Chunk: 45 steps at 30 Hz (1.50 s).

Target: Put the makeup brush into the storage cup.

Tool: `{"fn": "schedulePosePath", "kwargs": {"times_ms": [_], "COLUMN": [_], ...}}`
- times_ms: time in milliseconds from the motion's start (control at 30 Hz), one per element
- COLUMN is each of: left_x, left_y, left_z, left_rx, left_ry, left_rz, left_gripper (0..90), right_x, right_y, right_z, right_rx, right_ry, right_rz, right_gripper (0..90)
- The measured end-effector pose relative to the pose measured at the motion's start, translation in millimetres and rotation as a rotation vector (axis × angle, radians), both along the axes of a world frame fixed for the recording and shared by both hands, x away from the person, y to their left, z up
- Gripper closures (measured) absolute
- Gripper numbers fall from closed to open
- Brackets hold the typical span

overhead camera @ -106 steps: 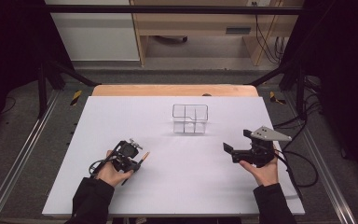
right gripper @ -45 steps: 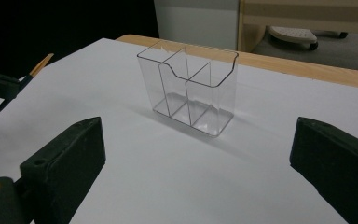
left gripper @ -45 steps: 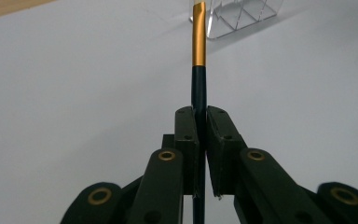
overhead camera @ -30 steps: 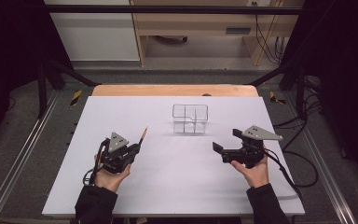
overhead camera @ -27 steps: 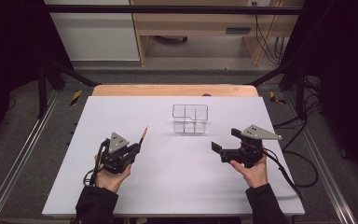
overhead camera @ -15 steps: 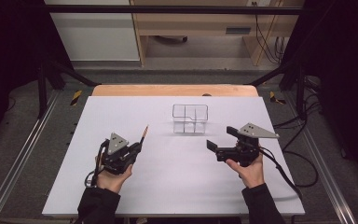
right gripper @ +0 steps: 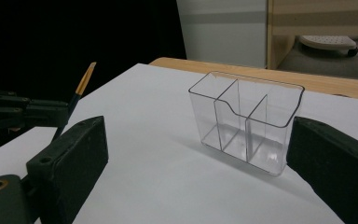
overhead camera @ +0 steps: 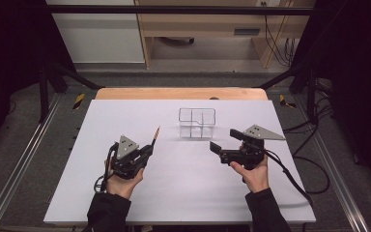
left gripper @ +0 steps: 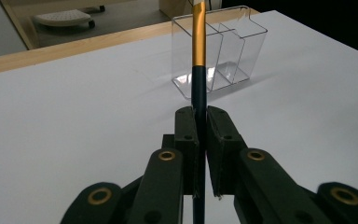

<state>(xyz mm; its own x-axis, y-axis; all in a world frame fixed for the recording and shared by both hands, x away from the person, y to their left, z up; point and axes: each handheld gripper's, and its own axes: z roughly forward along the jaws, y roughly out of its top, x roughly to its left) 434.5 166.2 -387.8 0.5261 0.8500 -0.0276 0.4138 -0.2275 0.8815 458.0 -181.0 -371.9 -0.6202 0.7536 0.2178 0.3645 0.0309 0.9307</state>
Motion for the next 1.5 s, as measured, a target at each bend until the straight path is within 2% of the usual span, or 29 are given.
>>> {"fn": "schedulePosePath", "kwargs": {"times_ms": [333,433,667,800,933,1067,1500], "left_x": [1.1,0.2,-1.4,-3.2,-5.1,-5.7,-7.2], "left_y": [-12.4,-17.0,-26.2,-27.6,-28.2,-31.4,-42.2], "left_z": [1.0,-1.0,-7.3,-8.6,-13.3,-18.5,-24.8], "left_rx": [-0.035,-0.073,-0.075,-0.092,-0.135,-0.154,-0.162], "left_ry": [-0.003,0.004,0.002,0.001,0.010,0.013,0.010], "left_rz": [-0.018,-0.026,-0.034,-0.033,-0.039,-0.040,-0.048], "left_gripper": [82.5,82.5,82.5,82.5,82.5,82.5,82.5], "right_x": [2.8,3.1,2.9,3.9,4.4,5.3,6.4], "right_y": [9.8,12.6,17.8,22.0,26.4,30.1,47.4], "right_z": [7.9,8.1,3.3,-0.4,-4.2,-7.6,-12.8], "right_rx": [0.019,0.025,0.025,0.030,0.032,0.024,0.024], "right_ry": [-0.003,0.000,0.020,0.032,0.039,0.045,0.064], "right_rz": [-0.007,0.001,0.012,0.017,0.024,0.030,0.059], "right_gripper": [6.8,8.2,8.3,8.7,9.0,9.7,12.9]}}
